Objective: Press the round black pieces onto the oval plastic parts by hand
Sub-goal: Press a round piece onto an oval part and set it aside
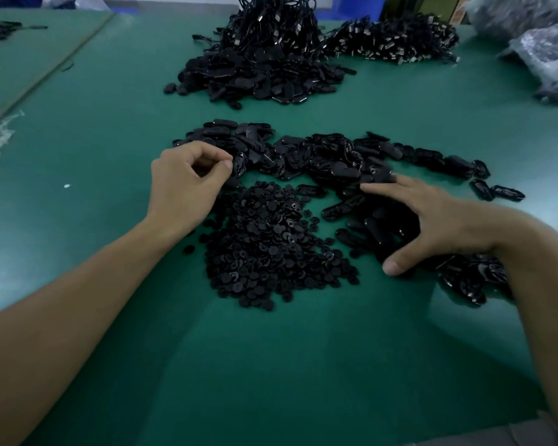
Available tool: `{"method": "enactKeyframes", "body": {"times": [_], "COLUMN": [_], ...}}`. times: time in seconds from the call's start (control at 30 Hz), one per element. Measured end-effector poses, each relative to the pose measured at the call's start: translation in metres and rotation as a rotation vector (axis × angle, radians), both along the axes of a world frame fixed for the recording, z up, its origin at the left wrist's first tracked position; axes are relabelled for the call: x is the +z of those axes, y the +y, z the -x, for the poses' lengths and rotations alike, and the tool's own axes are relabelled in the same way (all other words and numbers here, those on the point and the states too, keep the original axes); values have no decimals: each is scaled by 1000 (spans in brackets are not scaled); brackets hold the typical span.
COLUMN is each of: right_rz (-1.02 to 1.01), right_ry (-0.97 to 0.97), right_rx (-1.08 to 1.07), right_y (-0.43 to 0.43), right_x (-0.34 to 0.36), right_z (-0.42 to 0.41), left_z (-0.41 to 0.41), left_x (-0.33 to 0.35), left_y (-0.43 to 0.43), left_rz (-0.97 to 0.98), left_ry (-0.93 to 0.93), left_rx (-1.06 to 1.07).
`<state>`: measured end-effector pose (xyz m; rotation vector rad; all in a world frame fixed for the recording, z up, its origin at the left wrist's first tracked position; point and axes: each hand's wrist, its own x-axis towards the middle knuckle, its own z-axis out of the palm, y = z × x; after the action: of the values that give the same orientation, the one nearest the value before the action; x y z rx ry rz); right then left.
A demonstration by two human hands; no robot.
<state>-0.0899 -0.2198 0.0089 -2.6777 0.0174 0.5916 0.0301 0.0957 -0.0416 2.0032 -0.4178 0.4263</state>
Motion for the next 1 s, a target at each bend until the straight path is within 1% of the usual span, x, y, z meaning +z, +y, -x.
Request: {"method": "enactKeyframes", "body": {"times": [0.07, 0.2, 0.27, 0.33, 0.37, 0.43, 0.47, 0.5, 0.57, 0.63, 0.7, 0.77, 0.8, 0.83, 0.9, 1.0], "right_rz": [-16, 91, 59, -56, -177, -446, -518, -523, -411, -260, -81, 108, 169, 206, 243, 215], "right_ry": [-71, -287, -411, -566, -609, -590, -577, -575, -547, -403, -264, -201, -175, -160, -179, -230], "right_rx": [-35, -71, -94, -107, -145, -230, -261, -277, -304, -322, -349, -427, -495, -549, -580, -621], "right_y": [1, 13, 19, 19, 19, 19, 17, 12, -1, -9, -8, 4, 11, 16, 21, 28], "right_x": [-10, -32, -39, -40, -37, -26, -21, -14, 0, 6, -1, -16, -24, -30, -39, -43], "right_z": [-6, -29, -39, -45, -47, -47, -44, -41, -36, -29, -22, -12, -5, 3, 20, 32], "left_z": [0, 0, 0, 0, 0, 1, 1, 1, 2, 2, 2, 2, 2, 2, 1, 0], "left_x": [-1, -1, -1, -1, 0, 0, 0, 0, 0, 1, 1, 1, 1, 1, 1, 0], "left_y": [-1, 0, 0, 0, 0, 0, 1, 0, 0, -1, -1, 0, 0, 0, 1, 0], "left_rz": [-5, -3, -2, -10, -12, -11, -10, -10, -14, -20, -20, -15, -14, -13, -15, -15], "left_ry": [-2, 1, 0, -2, -1, 2, 3, 3, -2, -5, -2, 0, -1, -3, -4, -3], "left_rx": [-3, -3, -2, -3, -2, -2, -3, -5, -7, -10, -7, -1, -2, -1, -4, -6]}}
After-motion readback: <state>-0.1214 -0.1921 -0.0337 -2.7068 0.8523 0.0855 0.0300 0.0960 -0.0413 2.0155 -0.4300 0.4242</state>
